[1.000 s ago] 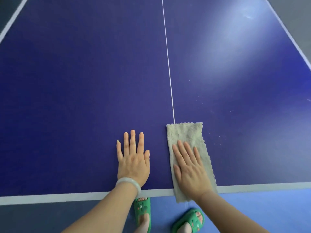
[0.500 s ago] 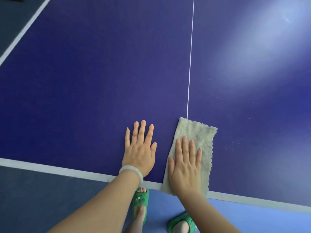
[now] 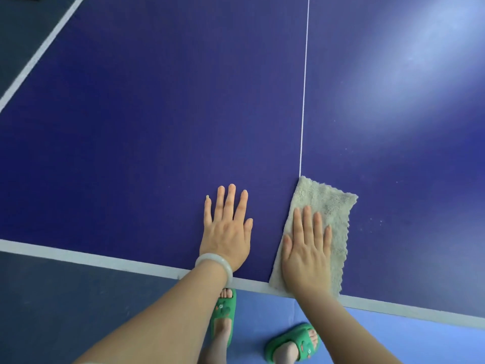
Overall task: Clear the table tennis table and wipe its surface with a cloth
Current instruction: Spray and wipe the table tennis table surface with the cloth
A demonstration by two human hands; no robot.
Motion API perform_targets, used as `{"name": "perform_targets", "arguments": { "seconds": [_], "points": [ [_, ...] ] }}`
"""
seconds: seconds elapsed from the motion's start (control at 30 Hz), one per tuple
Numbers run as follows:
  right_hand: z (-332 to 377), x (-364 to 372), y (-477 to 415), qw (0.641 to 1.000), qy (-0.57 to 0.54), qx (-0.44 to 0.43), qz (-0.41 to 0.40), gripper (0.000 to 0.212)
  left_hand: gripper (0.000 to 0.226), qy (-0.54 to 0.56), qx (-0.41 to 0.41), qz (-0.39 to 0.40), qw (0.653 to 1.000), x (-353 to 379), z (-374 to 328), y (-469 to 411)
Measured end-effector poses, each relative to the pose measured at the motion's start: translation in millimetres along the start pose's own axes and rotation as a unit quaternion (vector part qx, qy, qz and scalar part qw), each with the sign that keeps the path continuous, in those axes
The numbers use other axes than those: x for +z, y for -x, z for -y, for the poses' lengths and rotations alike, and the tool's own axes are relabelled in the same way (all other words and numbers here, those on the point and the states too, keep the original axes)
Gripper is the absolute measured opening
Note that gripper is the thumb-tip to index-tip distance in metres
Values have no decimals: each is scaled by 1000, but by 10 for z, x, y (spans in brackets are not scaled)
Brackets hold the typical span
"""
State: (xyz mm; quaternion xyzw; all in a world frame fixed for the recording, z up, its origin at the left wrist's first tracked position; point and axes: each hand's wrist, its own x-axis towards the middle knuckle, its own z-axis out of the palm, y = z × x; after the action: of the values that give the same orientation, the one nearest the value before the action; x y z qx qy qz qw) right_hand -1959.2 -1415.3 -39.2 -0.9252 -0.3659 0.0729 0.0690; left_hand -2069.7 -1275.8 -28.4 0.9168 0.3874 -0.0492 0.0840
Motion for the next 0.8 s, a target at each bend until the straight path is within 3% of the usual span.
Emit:
{"name": "perform_targets", "arguments": {
  "seconds": [0.17,0.3,0.43,0.57,0.63,0.73,0.8],
  "points": [
    [-54,-194,-383,999,-39,15,-15,56,64,5,2,0,1000,-11,14,6],
    [69,-163,-621,999,-7,38,11,59,64,2,8,-10,1000,6,29,2],
    [142,-71,-233,998,-9,-56,16,60,64,2,4,-18,1000,25,36,-1],
    [-468,-198,-122,992,9,-124,23,57,63,-15,6,-9,1000,6,24,-7],
    [-759,-256,-333,997,22,-73,15,59,62,-13,4,-2,1000,-16,8,-11],
    [-817,-264,-608,997,-1,72,14,58,65,16,-5,-13,1000,-96,-107,-54],
    [-653,-248,-553,998,-10,58,0,58,62,28,8,-35,999,-124,-288,-101]
  ]
}}
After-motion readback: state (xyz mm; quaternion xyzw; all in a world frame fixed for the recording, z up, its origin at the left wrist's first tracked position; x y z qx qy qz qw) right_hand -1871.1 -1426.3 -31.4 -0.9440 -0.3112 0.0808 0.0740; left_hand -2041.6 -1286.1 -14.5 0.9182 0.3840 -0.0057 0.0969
